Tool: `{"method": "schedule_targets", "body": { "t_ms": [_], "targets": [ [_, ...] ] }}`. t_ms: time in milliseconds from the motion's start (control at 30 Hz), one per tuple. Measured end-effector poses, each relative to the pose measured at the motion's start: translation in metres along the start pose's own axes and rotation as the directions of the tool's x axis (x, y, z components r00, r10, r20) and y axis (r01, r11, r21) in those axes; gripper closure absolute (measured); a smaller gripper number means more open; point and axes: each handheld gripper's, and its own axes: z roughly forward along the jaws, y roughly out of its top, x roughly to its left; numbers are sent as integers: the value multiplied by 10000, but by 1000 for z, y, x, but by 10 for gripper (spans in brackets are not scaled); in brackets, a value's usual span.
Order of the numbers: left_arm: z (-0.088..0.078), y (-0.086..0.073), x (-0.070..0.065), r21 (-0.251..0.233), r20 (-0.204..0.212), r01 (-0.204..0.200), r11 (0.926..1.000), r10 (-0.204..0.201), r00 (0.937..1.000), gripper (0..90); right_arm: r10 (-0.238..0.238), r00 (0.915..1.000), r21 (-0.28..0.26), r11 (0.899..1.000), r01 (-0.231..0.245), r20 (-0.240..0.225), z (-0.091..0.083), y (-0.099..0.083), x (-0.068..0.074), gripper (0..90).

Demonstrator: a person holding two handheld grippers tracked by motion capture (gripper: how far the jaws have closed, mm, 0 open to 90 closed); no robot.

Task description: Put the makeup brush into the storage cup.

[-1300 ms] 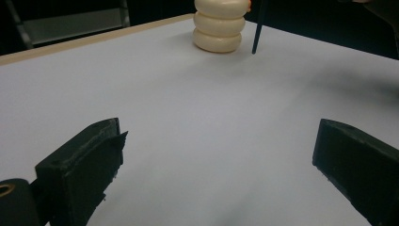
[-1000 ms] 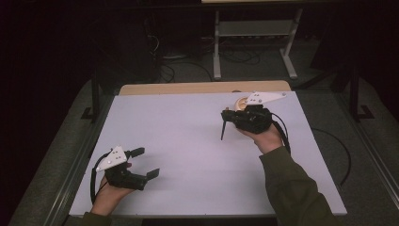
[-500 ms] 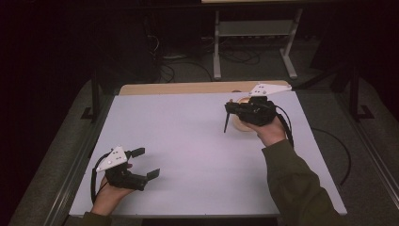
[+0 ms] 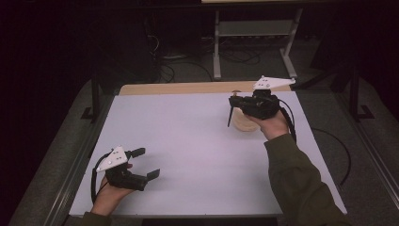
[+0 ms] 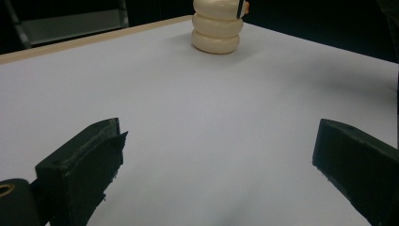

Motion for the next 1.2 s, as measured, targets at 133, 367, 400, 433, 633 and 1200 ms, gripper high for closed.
{"method": "schedule_targets", "body": {
  "t_ms": [133, 367, 400, 433, 633, 1200],
  "targets": [
    [0, 0, 0, -15, 39, -57, 10000, 57, 10000, 19, 12, 9999, 33, 10000, -12, 118, 0, 4, -3, 824],
    [0, 0, 0, -9, 51, -60, 10000, 60, 10000, 19, -2, 9995, 29, 10000, 1, 318, 0, 7, -10, 824],
    [0, 0, 0, -4, 46, -56, 10000, 56, 10000, 19, 33, 9994, 51, 10000, -35, 346, 0, 7, -10, 824],
    [0, 0, -1, -11, 57, -27, 10000, 27, 10000, 19, 9, 9992, 81, 10000, -12, 400, 1, 8, -12, 824],
    [0, 0, 0, -24, 54, -43, 10000, 43, 10000, 19, 76, 9981, 106, 9999, -83, 618, 1, 11, -19, 825],
    [0, 0, -1, -9, 49, -77, 10000, 77, 10000, 19, 34, 9926, 83, 10000, -44, 1212, 0, 23, -33, 824]
  ]
}}
